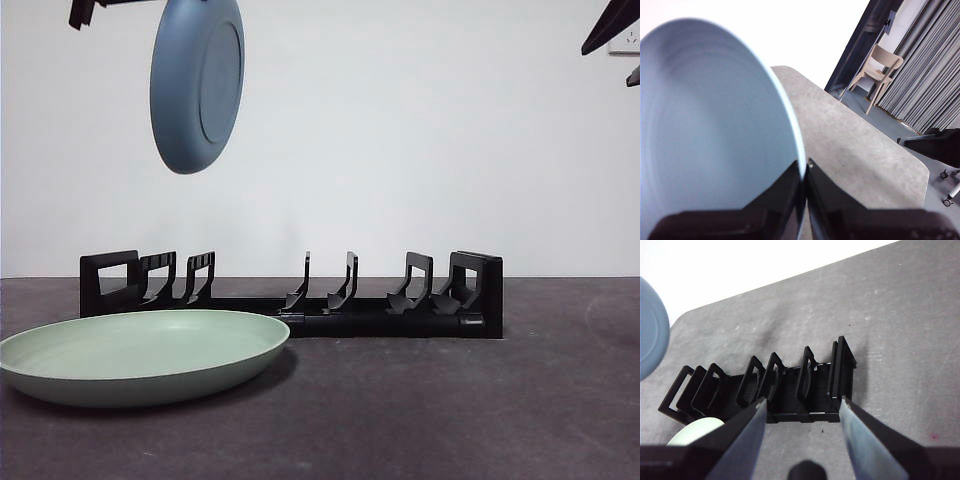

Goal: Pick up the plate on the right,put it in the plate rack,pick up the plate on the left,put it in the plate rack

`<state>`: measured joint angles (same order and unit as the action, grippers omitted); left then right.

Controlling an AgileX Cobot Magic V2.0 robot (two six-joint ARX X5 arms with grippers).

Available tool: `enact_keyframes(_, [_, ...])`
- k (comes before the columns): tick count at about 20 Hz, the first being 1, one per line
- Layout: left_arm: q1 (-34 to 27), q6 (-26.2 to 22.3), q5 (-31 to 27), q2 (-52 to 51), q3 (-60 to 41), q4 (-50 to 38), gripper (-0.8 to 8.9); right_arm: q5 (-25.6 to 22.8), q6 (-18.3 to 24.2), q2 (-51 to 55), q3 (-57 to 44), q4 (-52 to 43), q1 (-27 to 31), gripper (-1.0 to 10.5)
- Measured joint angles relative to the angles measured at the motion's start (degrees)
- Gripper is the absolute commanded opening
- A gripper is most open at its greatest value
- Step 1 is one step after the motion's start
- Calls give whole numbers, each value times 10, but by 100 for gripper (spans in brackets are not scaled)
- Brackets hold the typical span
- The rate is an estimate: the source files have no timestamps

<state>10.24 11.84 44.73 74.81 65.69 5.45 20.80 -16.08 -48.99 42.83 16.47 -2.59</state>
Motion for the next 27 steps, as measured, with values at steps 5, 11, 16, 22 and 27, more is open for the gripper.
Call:
enact_keyframes(5, [0, -2, -10, 44, 0, 0, -9, 0, 0, 0, 0, 0, 0, 248])
enact_keyframes(11, [-2, -3, -33, 95, 0, 0, -9, 0, 0, 0, 0, 4, 0, 247])
enact_keyframes(16, [-5, -4, -43, 125, 0, 1, -9, -16, 0, 0, 0, 7, 0, 247])
enact_keyframes(22, [-6, -14, -69, 154, 0, 31, -9, -30, 0, 0, 0, 7, 0, 247])
enact_keyframes(27, [-5, -50, -77, 154, 3, 84, 0, -30, 0, 0, 0, 7, 0, 244])
